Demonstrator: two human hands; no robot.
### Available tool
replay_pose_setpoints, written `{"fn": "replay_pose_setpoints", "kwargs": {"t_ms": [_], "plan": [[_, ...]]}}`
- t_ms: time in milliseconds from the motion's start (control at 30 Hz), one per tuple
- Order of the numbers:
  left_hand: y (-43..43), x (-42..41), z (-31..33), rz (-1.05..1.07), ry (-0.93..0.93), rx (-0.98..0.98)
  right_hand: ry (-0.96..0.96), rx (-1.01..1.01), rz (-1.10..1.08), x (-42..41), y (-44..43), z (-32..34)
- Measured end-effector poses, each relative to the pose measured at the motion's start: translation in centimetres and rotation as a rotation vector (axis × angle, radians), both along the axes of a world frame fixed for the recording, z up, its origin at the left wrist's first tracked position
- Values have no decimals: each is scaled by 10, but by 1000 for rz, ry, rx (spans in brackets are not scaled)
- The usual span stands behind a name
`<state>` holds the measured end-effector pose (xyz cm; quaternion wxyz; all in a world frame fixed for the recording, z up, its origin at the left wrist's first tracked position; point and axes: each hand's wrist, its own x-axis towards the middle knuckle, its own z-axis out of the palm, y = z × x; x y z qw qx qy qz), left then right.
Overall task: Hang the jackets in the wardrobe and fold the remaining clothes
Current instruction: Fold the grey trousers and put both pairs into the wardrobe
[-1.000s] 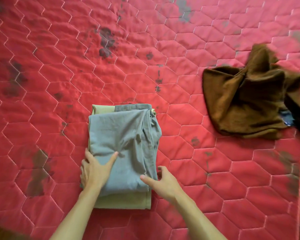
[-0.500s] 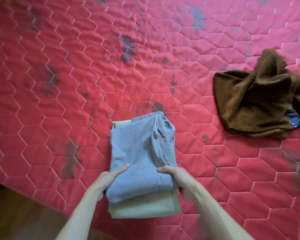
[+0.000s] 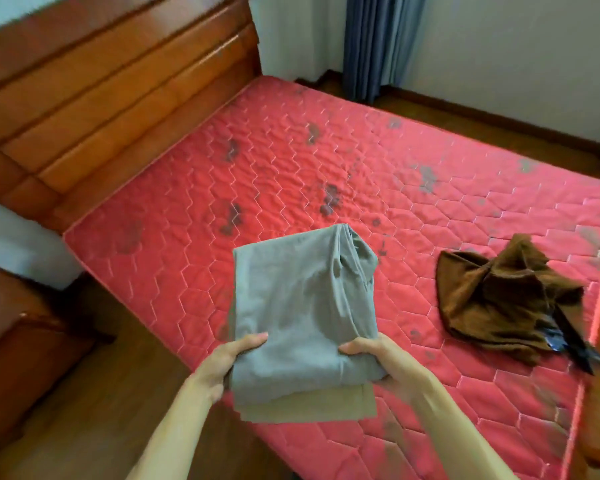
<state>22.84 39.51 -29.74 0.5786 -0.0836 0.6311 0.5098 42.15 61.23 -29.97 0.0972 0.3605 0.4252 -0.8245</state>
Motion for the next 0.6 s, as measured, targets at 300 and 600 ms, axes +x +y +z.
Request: {"fn": "replay_pose_setpoints", "kwargs": {"t_ms": [300,600], "plan": [[-100,0,167,232,339,242,340,83,208,-62,-54,151],[-255,-54,241,399,627,62,399,13,261,-175,-201,213]]}}
